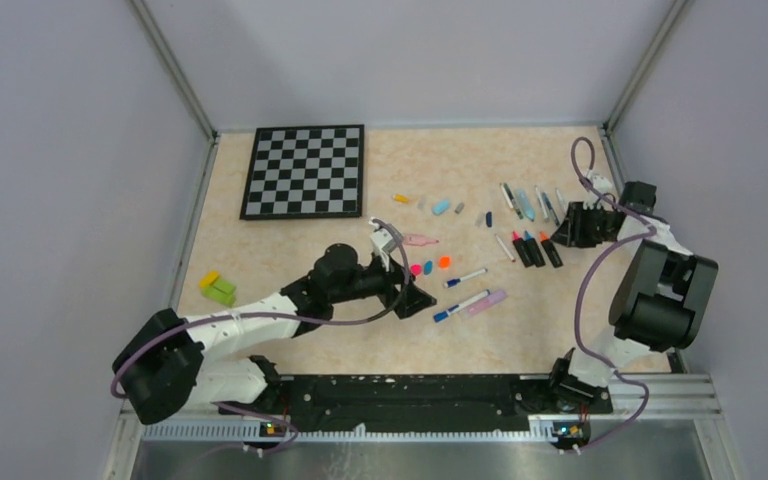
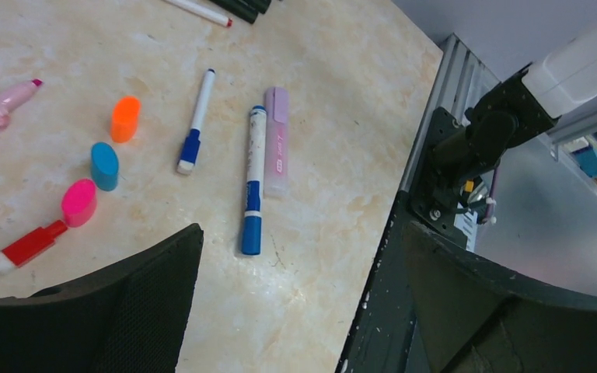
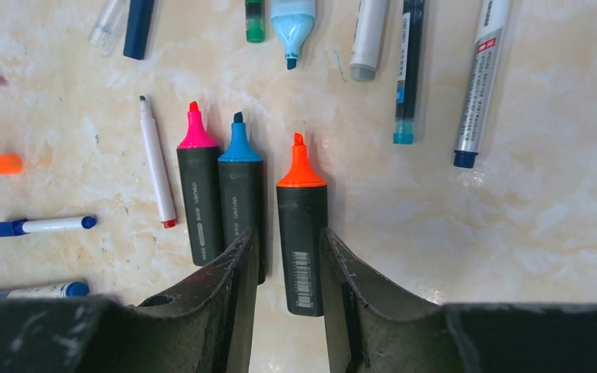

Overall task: Open the pen caps
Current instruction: Place the pen at the center of the board, then pick up the pen from the center of the board.

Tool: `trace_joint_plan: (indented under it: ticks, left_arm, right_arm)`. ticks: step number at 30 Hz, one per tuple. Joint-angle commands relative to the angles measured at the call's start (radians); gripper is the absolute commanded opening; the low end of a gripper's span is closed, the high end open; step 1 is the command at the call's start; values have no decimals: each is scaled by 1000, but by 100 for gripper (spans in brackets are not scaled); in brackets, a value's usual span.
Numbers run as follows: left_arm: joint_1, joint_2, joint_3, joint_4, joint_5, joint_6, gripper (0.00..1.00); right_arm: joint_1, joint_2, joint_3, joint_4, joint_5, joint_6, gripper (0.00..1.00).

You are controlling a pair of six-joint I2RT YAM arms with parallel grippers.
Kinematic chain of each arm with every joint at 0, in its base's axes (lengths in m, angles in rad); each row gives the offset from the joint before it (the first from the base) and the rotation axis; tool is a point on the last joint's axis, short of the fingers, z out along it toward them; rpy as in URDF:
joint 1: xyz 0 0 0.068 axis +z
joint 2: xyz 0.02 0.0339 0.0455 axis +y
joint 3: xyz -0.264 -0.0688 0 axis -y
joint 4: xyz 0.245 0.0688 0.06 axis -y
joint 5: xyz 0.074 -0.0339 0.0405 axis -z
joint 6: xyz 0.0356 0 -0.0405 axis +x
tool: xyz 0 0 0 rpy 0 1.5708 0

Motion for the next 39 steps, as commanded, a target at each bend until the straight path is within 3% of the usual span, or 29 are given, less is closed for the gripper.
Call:
trace_joint_plan:
  ticks: [1, 7, 14, 19, 30, 39]
  left_arm:
    - [-78, 40, 75, -40, -62, 98, 98]
    - [-180, 166, 193, -175, -215, 184, 95]
    - [-241, 373, 401, -317, -322, 339, 83]
    - [-243, 542, 583, -444, -381, 415, 69]
    - [-242, 754, 804, -655, -502, 472, 53]
    - [-243, 816, 859, -708, -528, 465, 50]
  right_arm:
    - [-15, -102, -15, -1, -10, -59, 34]
    - [-15, -257, -67, -56, -203, -148, 33]
    - [-14, -389, -162, -56, -418, -176, 33]
    - [-15, -407, -180, -74, -438, -199, 33]
    - [-15, -402, -170, -110, -453, -227, 33]
    - [-15, -395, -170, -120, -464, -235, 33]
